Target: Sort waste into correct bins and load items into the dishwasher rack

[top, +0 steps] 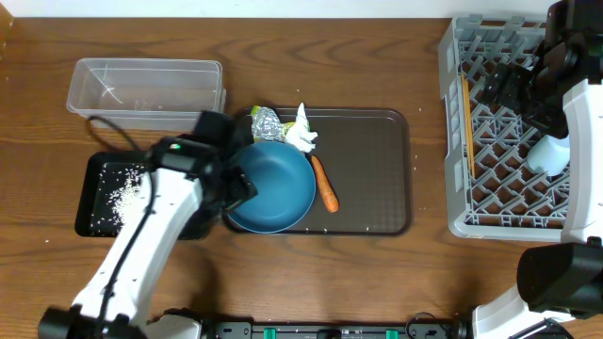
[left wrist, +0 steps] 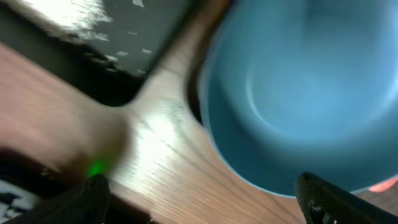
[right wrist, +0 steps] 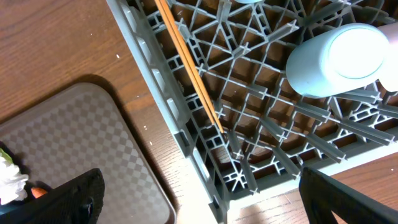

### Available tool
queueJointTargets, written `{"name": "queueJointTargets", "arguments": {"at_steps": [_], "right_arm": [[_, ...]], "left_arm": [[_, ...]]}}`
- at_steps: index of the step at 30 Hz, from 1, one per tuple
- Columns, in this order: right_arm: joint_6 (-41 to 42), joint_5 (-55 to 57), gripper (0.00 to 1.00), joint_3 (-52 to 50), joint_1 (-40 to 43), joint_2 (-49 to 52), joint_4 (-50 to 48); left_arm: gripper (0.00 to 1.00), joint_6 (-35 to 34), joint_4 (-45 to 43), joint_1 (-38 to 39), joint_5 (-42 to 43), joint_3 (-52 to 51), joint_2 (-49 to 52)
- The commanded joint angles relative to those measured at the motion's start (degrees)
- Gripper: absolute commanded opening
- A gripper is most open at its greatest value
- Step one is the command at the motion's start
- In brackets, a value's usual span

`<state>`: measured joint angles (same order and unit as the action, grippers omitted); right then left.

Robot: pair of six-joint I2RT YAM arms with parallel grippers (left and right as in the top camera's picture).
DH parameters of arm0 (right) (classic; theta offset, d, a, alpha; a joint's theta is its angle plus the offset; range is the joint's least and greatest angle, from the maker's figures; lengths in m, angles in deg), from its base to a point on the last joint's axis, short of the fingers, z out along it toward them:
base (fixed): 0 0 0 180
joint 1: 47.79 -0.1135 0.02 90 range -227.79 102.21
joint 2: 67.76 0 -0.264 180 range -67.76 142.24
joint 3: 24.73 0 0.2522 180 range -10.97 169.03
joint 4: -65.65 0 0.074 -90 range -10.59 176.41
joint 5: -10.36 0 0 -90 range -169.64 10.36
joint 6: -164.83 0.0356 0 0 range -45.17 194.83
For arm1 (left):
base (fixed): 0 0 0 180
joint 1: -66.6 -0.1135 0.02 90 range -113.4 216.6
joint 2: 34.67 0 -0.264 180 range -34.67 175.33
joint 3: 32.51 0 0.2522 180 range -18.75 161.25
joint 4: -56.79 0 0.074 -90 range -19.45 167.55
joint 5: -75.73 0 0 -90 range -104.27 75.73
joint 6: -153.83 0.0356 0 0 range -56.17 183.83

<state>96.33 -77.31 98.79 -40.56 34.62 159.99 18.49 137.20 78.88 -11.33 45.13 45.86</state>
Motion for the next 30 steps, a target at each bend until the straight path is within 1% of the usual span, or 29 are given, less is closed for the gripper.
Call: {"name": "queueJointTargets", "arguments": {"at_steps": [1,4,7,11,30], "right_arm": [[0.8,0.0,0.99,0.0,0.1,0.3,0.0],[0.8,0.0,0.99,0.0,0.1,0.3,0.0],[0.8,0.0,0.99,0.0,0.1,0.3,0.0],[0.8,0.0,0.99,0.0,0.1,0.3,0.0],[0.8,0.0,0.99,0.0,0.1,0.3,0.0]], "left_arm": [[0.98,2.0,1.8,-5.8,-4.6,3.0,-4.9],[0.98,2.0,4.1,-13.0,-9.7,3.1,-8.6],[0.98,1.5,7.6,-19.5,-7.2,3.1,-11.2],[0.98,1.6,7.7,-24.0,-6.6,3.1,-12.5],[0.98,1.6,7.7,-24.9,-6.6,3.1,-12.3]]}}
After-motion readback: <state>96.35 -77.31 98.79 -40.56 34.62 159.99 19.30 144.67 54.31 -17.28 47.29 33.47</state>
